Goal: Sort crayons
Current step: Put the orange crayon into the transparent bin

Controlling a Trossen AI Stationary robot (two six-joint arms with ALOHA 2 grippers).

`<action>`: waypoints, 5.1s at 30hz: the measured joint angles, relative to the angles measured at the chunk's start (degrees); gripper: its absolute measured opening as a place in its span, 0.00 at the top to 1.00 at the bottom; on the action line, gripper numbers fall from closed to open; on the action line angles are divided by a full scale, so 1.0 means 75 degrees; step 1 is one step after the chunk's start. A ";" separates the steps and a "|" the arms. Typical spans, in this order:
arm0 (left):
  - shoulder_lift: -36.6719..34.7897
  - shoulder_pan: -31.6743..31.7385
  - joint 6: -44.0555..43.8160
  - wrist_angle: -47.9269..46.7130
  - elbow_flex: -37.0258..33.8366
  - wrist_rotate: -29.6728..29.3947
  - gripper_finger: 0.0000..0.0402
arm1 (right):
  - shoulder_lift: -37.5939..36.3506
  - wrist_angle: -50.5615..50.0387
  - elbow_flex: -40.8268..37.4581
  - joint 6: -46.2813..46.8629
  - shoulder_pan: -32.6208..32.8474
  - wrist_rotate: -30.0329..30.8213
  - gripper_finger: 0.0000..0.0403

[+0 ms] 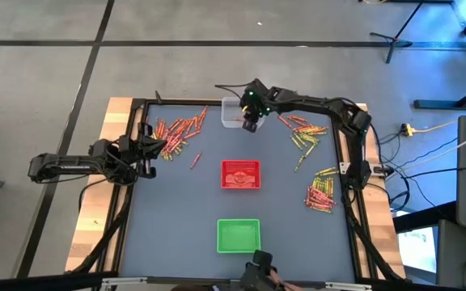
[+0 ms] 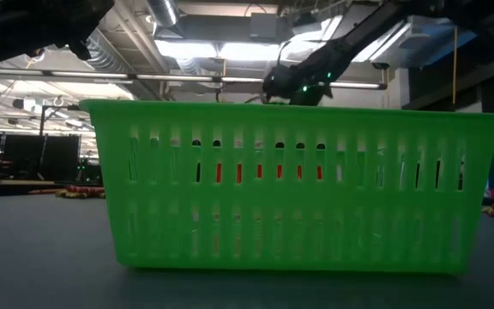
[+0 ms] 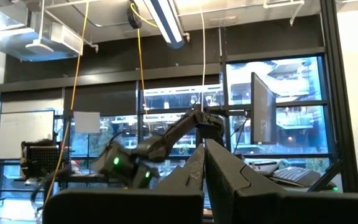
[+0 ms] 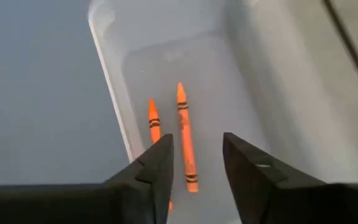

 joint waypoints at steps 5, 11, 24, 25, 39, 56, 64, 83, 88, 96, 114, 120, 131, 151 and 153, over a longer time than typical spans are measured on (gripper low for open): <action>0.0000 0.0001 0.0000 0.0002 0.0000 0.0000 1.00 | -0.0839 -0.0700 0.0012 -0.0016 -0.0003 0.0168 0.63; 0.0000 -0.0001 -0.0006 -0.0013 0.0000 0.0005 1.00 | -0.1811 -0.1841 0.0009 0.0027 -0.0011 0.0465 0.64; 0.0000 -0.0001 -0.0097 -0.0051 0.0000 0.0006 1.00 | -0.2094 -0.2833 -0.0768 0.0191 -0.0478 0.0504 0.64; 0.0000 -0.0001 -0.0196 -0.0105 0.0000 0.0006 1.00 | -0.2094 -0.2879 -0.0823 0.0203 -0.0523 0.0510 0.64; 0.0013 -0.0001 -0.0228 -0.0682 0.0000 0.0001 1.00 | -0.2018 -0.2281 -0.1750 0.0605 -0.0876 0.0864 0.64; 0.0061 -0.0001 -0.0204 -0.0629 0.0000 -0.0006 1.00 | -0.0605 -0.1088 -0.2162 0.0791 -0.1561 0.1326 0.64; 0.0061 -0.0001 -0.0201 -0.0598 0.0000 -0.0006 1.00 | -0.0384 -0.1088 -0.2140 0.0780 -0.1794 0.0678 0.68; 0.0061 -0.0001 -0.0202 -0.0548 0.0000 -0.0006 1.00 | -0.0760 -0.1288 -0.1615 0.0462 -0.1476 0.1012 0.95; 0.0061 0.0002 -0.0201 -0.0542 0.0000 -0.0038 1.00 | -0.1251 -0.1438 -0.1219 0.0390 -0.1089 0.1026 0.98; 0.0061 -0.0001 -0.0201 -0.0524 0.0000 -0.0061 1.00 | -0.1482 -0.0176 -0.0939 0.0089 -0.0251 0.0763 0.95; 0.0061 -0.0001 -0.0201 -0.0412 0.0000 -0.0004 1.00 | -0.0321 0.1466 -0.0973 -0.0182 0.0093 0.0059 0.94; 0.0063 0.0001 -0.0201 -0.0411 0.0000 -0.0004 1.00 | -0.0121 0.1488 -0.0976 -0.0175 0.0093 0.0323 0.94; 0.0062 -0.0001 -0.0195 -0.0408 0.0000 -0.0003 1.00 | -0.0163 0.1387 -0.0896 0.0000 0.0093 0.0304 0.74; 0.0064 0.0002 -0.0192 -0.0402 0.0000 -0.0004 1.00 | -0.1861 -0.2360 -0.0262 -0.0005 -0.0168 0.0933 0.69; 0.0064 0.0002 -0.0192 -0.0402 0.0000 -0.0003 1.00 | -0.1842 -0.2704 -0.0270 0.0127 -0.0319 0.0910 0.69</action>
